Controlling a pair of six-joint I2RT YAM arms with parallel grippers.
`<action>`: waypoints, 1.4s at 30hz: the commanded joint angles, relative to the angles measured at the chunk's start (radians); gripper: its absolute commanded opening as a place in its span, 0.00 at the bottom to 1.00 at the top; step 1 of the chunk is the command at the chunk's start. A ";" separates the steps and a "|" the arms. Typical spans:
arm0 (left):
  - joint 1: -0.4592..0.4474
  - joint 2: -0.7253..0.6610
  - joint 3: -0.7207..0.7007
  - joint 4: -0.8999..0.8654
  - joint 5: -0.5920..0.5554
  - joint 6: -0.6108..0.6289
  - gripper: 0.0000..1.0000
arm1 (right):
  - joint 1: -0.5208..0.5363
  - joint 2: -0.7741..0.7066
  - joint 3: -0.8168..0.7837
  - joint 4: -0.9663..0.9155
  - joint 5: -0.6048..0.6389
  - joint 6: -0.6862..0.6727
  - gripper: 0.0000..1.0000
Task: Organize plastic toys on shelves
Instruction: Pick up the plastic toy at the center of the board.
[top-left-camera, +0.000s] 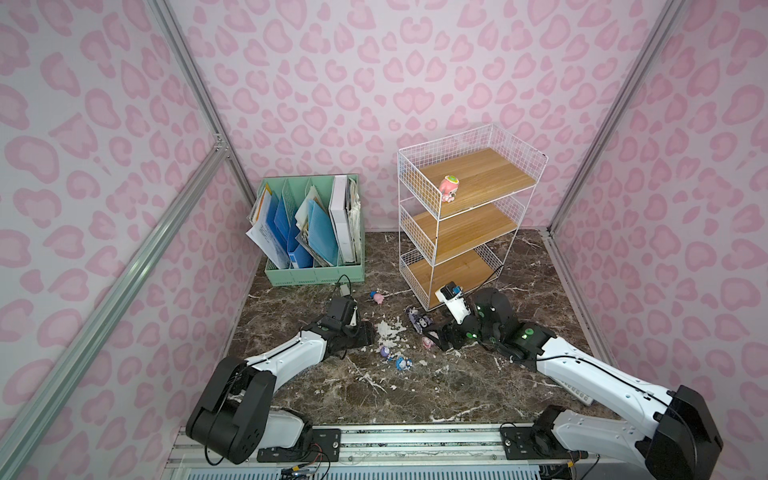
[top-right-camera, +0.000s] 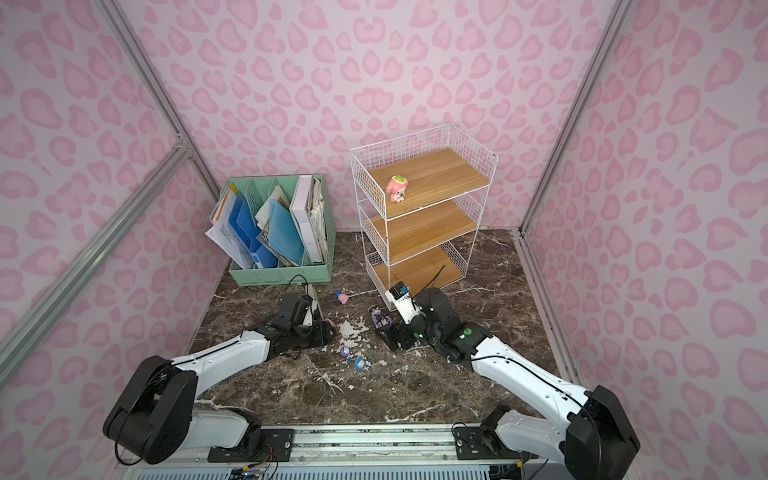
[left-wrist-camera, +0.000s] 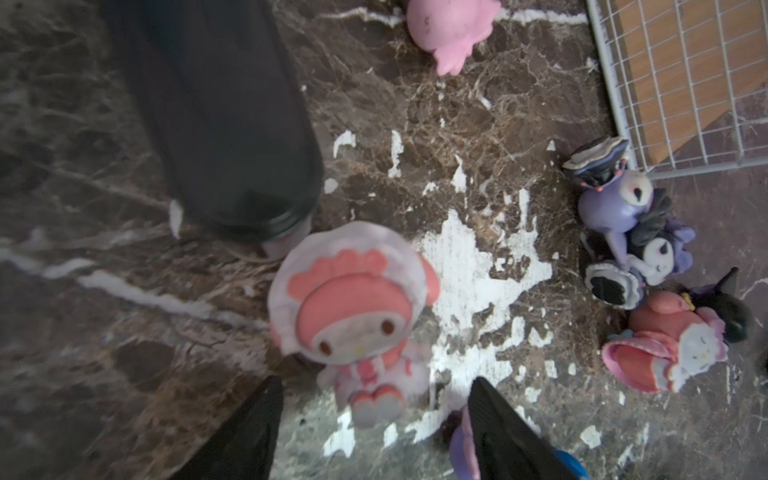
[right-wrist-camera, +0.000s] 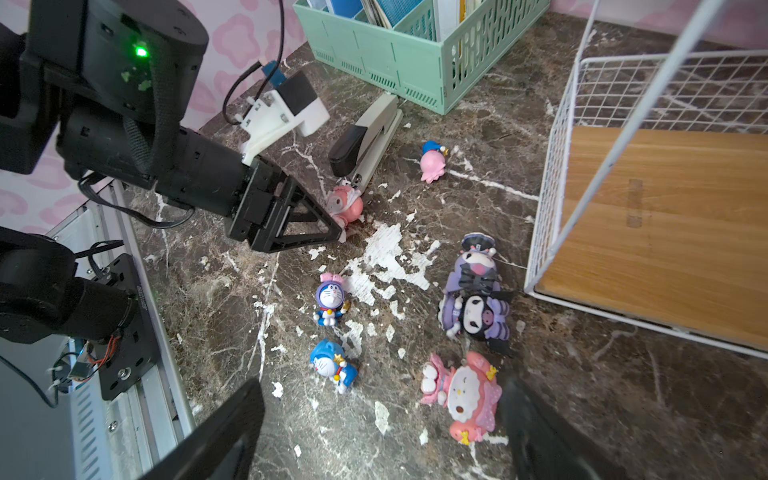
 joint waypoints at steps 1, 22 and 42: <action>0.009 0.050 0.007 0.081 0.013 -0.036 0.69 | 0.020 0.019 0.014 0.015 0.021 0.009 0.90; -0.110 0.012 0.025 0.026 -0.090 0.042 0.27 | 0.064 0.122 0.054 0.055 0.026 0.072 0.90; -0.304 -0.235 -0.035 0.101 -0.164 0.431 0.15 | 0.019 0.298 0.200 0.014 -0.060 0.298 0.87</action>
